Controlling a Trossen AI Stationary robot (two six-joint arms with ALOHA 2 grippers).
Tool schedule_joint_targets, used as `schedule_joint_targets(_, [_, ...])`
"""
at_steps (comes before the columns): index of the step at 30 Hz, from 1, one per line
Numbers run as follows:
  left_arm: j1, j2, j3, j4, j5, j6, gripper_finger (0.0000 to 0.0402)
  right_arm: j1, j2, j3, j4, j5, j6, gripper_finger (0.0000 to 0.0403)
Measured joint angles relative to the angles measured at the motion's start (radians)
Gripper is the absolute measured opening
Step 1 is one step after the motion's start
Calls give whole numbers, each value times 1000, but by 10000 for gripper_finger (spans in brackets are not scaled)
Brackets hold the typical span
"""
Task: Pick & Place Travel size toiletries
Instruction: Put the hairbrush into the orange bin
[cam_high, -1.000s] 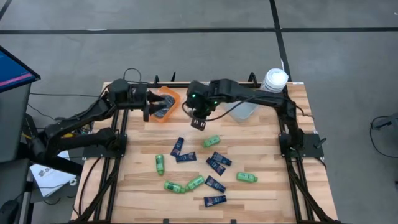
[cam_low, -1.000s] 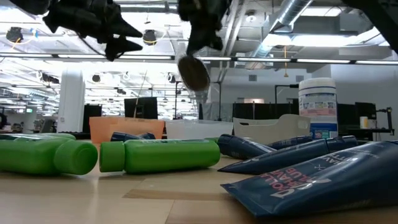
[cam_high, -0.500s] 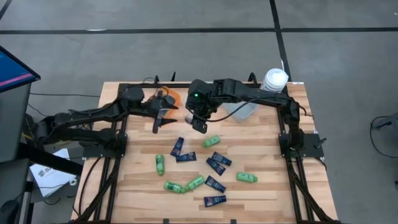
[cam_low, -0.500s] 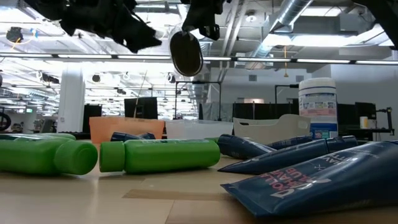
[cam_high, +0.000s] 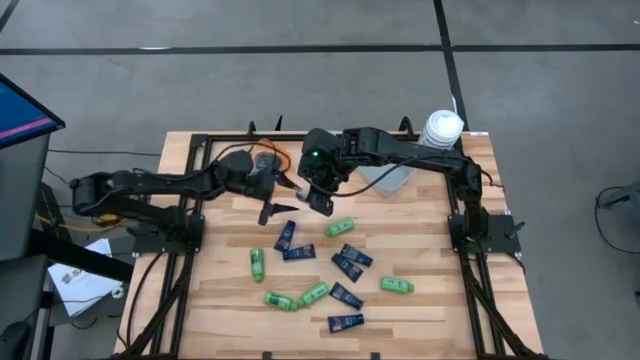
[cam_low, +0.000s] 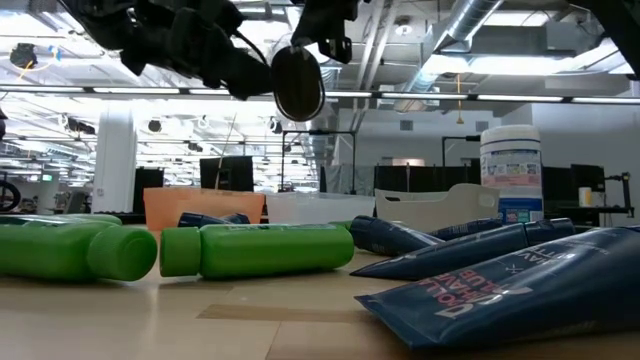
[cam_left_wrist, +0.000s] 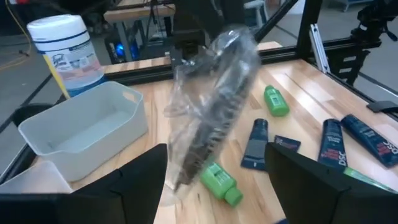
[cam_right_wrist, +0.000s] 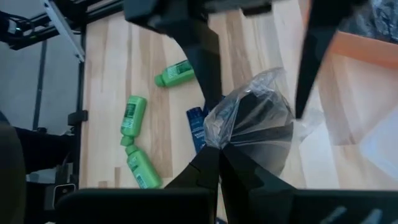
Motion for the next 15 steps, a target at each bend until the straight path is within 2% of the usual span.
schedule_joint_targets(4, [-8, 31, 0, 109, -1, -7, 264, 0, 0, 0, 12, -33, 0, 0])
schedule_joint_targets(8, [-9, 34, 0, 120, -19, -13, 258, 1, -1, 0, 16, -46, 0, 0])
schedule_joint_targets(11, [-9, 33, 0, 120, -17, -37, 234, 1, -1, 0, 22, -46, 0, 0])
schedule_joint_targets(15, [-9, 33, 0, 118, -15, -42, 182, 1, -1, 0, 27, -46, 0, 0])
